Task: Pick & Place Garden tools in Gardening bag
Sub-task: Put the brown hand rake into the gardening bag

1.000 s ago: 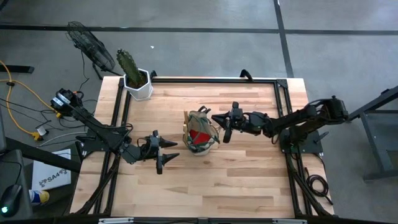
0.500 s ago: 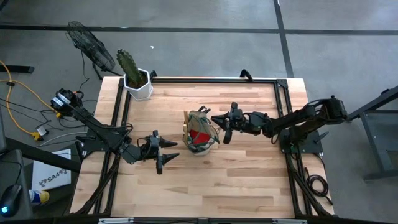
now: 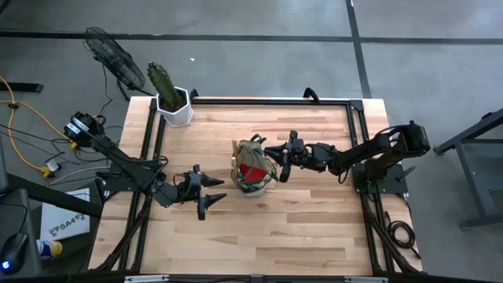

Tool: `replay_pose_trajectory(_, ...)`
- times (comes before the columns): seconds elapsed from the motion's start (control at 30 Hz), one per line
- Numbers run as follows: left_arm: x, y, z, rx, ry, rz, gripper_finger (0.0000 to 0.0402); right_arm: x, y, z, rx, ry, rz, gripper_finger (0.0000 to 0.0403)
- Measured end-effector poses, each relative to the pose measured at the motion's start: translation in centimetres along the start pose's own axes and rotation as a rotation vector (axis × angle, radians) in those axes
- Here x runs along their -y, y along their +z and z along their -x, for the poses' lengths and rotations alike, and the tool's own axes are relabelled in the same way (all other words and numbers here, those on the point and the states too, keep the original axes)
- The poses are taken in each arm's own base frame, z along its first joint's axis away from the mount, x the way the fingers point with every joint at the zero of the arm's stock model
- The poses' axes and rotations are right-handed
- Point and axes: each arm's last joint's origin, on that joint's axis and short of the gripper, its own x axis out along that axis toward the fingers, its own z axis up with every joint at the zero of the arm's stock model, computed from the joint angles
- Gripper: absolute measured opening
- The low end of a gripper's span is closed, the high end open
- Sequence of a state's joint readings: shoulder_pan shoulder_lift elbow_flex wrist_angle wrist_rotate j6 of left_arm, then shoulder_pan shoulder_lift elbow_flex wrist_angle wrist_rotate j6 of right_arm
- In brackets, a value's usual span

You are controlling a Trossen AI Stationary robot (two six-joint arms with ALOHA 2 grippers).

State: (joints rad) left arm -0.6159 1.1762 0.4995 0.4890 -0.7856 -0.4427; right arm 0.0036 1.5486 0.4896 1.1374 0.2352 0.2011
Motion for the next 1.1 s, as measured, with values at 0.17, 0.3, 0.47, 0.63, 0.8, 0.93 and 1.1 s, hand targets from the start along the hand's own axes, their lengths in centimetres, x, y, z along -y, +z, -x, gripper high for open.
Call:
replay_pose_trajectory(0.17,-0.01,-0.02,0.00,-0.001,0.001,-0.001,0.0225,-0.09,0.40,0.01,0.040,0.010,0.004,0.0013)
replay_pose_trajectory(0.3,-0.01,-0.02,0.00,-0.002,0.001,-0.002,0.0225,-0.10,0.46,0.01,0.046,0.012,-0.004,0.0018)
replay_pose_trajectory(0.47,-0.01,-0.03,-0.01,-0.003,0.000,-0.002,0.0225,-0.10,0.48,0.02,0.046,0.013,-0.024,0.0069)
replay_pose_trajectory(0.63,-0.01,-0.05,0.00,-0.004,0.000,0.000,0.0225,-0.12,0.50,0.02,0.046,0.020,-0.028,0.0117)
replay_pose_trajectory(0.8,-0.02,-0.05,0.00,-0.004,0.000,0.000,0.0225,-0.19,0.77,0.05,0.072,0.031,-0.055,0.0130)
replay_pose_trajectory(0.93,-0.02,-0.05,0.00,-0.004,0.000,0.001,0.0225,-0.32,0.86,0.06,0.075,0.072,-0.058,0.0128)
replay_pose_trajectory(1.1,0.02,-0.07,-0.01,-0.011,-0.015,0.003,0.0225,-0.31,0.76,0.05,0.065,0.072,-0.055,0.0127)
